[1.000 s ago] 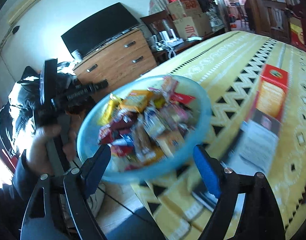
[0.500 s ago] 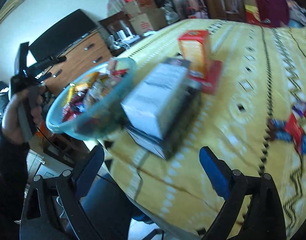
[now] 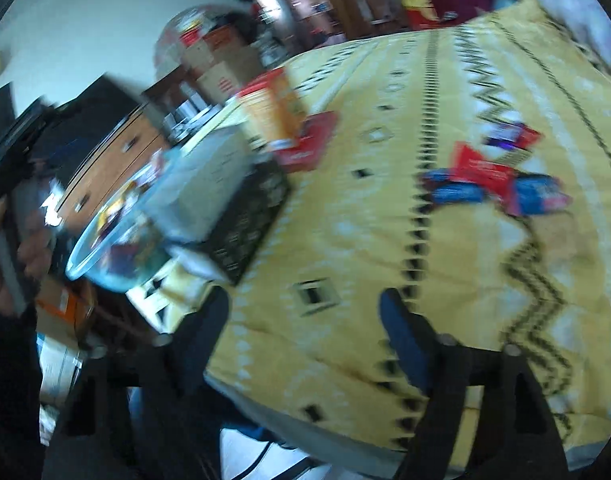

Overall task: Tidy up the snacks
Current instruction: 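Move both tools back over the snacks on the bed, then grasp the dark blue packet with the left tool while the right tool reaches the clear bread bag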

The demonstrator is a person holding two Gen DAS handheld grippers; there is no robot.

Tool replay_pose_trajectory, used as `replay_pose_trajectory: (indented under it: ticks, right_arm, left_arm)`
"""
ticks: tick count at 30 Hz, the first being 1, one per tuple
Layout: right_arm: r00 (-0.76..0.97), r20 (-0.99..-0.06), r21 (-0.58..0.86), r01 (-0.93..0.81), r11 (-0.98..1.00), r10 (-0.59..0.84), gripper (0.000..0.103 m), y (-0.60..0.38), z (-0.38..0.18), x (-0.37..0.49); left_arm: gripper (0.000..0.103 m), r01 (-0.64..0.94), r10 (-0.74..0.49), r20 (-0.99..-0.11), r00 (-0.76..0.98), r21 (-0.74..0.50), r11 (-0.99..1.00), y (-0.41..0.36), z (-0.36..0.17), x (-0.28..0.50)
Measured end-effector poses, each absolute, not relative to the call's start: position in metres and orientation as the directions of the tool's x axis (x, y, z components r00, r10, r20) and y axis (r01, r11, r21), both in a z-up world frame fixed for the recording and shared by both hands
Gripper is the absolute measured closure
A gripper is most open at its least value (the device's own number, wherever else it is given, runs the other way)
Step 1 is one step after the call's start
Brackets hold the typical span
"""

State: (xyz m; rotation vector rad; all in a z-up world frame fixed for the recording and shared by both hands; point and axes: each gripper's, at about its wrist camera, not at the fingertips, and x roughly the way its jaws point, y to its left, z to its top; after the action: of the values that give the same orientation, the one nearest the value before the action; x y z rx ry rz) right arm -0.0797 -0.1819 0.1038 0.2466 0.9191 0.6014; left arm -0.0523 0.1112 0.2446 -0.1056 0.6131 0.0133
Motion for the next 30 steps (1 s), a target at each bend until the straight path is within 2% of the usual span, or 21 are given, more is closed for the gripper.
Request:
replay_pose_trajectory:
  ticks: [5, 11, 19, 23, 25, 27, 30]
  right_arm:
    - [0.534, -0.685, 0.442, -0.237, 0.865, 0.496, 0.037, -0.263, 0.085, -0.047]
    - [0.545, -0.714, 0.456, -0.113, 0.883, 0.439, 0.037, -0.343, 0.056, 0.049]
    - [0.522, -0.762, 0.326, -0.204, 0.923, 0.384, 0.037, -0.339, 0.048, 0.216]
    - [0.470, -0.792, 0.332, -0.204, 0.921, 0.390, 0.037, -0.327, 0.028, 0.281]
    - [0.377, -0.838, 0.335, -0.215, 0.917, 0.394, 0.036, -0.310, 0.001, 0.299]
    - [0.388, -0.851, 0.280, -0.233, 0.931, 0.353, 0.035, -0.293, -0.008, 0.290]
    - [0.319, -0.805, 0.407, -0.315, 0.857, 0.500, 0.035, -0.263, -0.001, 0.259]
  left_arm:
    - [0.002, 0.110, -0.132, -0.651, 0.748, -0.075, 0.991, 0.048, 0.211, -0.033]
    - [0.002, 0.164, -0.163, -0.741, 0.651, -0.072, 0.984, 0.014, 0.164, -0.018]
    - [0.002, 0.192, -0.194, -0.785, 0.588, -0.098, 0.977, -0.013, 0.124, -0.003]
    - [0.002, 0.198, -0.198, -0.797, 0.571, -0.101, 0.975, -0.012, 0.115, 0.003]
    - [0.002, 0.191, -0.188, -0.803, 0.566, -0.095, 0.977, -0.009, 0.111, 0.004]
    - [0.002, 0.177, -0.195, -0.806, 0.559, -0.113, 0.978, -0.002, 0.107, 0.006]
    - [0.002, 0.155, -0.209, -0.811, 0.546, -0.147, 0.977, 0.007, 0.103, 0.005]
